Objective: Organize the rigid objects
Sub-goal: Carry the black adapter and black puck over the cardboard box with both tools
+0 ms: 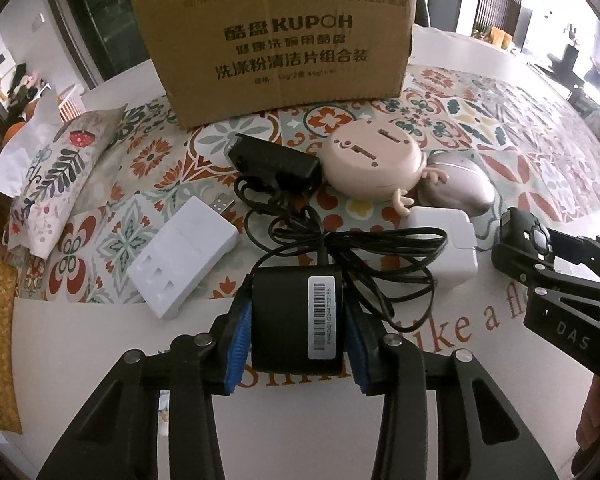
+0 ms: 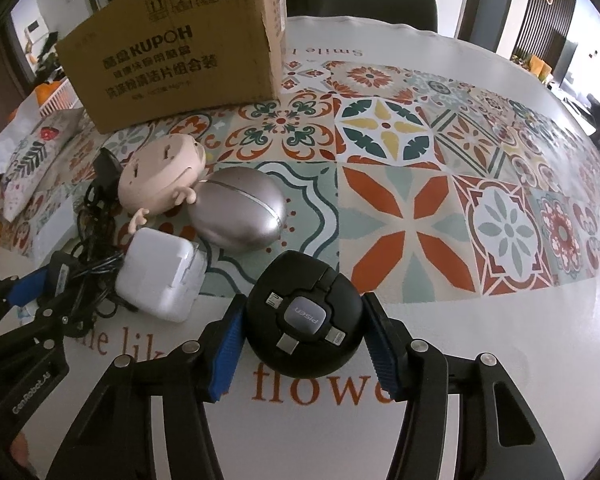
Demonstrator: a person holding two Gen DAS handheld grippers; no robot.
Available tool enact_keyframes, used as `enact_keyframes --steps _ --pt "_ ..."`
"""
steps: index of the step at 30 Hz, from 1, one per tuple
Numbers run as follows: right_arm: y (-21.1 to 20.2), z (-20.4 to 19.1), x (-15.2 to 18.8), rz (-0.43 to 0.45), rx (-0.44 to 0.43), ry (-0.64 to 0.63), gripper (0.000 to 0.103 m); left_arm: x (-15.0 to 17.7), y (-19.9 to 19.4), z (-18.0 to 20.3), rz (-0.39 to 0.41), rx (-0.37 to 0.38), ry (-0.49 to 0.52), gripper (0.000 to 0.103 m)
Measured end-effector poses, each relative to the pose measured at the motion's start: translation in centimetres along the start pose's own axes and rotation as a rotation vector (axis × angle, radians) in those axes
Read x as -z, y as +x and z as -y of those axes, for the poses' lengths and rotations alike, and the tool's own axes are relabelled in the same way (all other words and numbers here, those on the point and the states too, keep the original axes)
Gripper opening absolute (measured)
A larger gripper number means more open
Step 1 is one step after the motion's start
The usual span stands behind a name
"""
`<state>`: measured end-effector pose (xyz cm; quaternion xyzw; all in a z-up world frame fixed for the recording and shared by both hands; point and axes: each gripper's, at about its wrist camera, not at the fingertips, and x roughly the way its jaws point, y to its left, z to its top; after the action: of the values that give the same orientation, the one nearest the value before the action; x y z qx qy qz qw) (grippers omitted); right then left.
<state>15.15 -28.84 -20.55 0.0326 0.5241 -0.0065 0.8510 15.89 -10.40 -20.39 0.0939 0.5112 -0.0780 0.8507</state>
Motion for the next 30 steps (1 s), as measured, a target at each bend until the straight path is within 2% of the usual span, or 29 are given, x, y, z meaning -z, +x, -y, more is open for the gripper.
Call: enact_keyframes --steps 11,30 --pt "-4.0 -1.4 0.0 0.065 -0.015 -0.025 0.057 0.5 -3.5 -0.9 0.063 0.026 -0.016 0.041" --pt "-11.2 -4.4 -3.1 0.268 -0.050 -0.034 0.057 -3.6 -10.4 -4.3 0.295 0.036 -0.048 0.041"
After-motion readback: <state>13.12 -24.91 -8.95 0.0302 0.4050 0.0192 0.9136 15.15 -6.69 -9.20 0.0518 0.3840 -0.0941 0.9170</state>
